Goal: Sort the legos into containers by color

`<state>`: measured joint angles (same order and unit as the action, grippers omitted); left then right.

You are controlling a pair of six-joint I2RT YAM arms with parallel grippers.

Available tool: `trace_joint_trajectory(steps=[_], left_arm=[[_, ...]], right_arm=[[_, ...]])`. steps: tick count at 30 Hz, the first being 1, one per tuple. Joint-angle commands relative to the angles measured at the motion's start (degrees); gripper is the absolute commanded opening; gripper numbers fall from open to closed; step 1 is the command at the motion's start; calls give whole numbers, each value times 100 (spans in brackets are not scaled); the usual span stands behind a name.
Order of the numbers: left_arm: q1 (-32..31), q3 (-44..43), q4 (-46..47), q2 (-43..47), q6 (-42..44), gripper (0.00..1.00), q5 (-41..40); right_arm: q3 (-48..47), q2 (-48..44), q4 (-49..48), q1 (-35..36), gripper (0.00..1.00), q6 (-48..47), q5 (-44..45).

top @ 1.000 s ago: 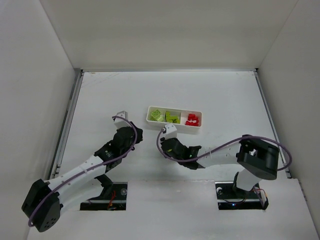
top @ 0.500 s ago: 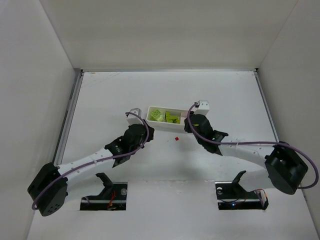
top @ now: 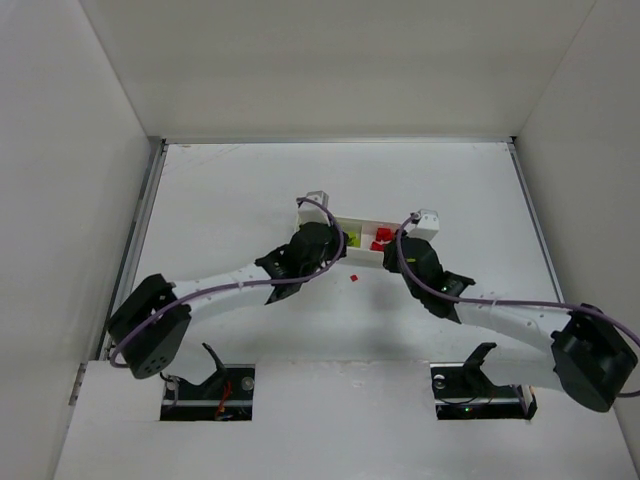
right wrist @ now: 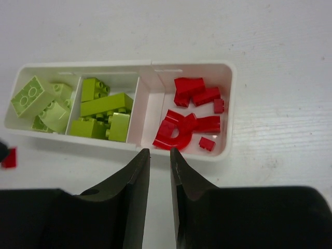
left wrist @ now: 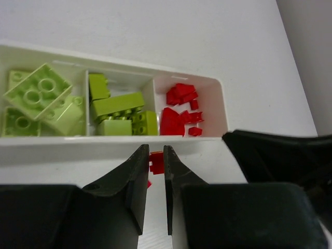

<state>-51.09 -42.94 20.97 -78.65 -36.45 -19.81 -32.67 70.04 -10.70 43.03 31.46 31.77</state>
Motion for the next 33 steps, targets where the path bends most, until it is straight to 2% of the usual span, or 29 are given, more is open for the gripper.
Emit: trace_joint_trajectory(steps=[1, 10, 13, 17, 20, 24, 33], left_arm=[[-46, -627, 548, -526, 243, 13, 153], [-37, -2306, 566, -2346, 349, 16, 522], [-37, -2684, 426, -2699, 349, 23, 593], [-28, -2738, 390, -2752, 349, 33, 592], [16, -2554, 355, -2533, 357, 37, 558], [209, -1861, 530, -1875, 305, 36, 444], [1104, 336, 698, 409, 85, 35, 355]], right_arm=[[374, -438, -20, 175, 28, 369, 189], [1008, -1036, 402, 315, 29, 923, 277], [990, -896, 393, 491, 30, 932, 295], [867, -641, 332, 711, 32, 949, 356], [788, -405, 130, 834, 32, 1002, 304], [447, 359, -248, 1054, 37, 696, 76], [-415, 2039, -547, 1291, 47, 168, 13]])
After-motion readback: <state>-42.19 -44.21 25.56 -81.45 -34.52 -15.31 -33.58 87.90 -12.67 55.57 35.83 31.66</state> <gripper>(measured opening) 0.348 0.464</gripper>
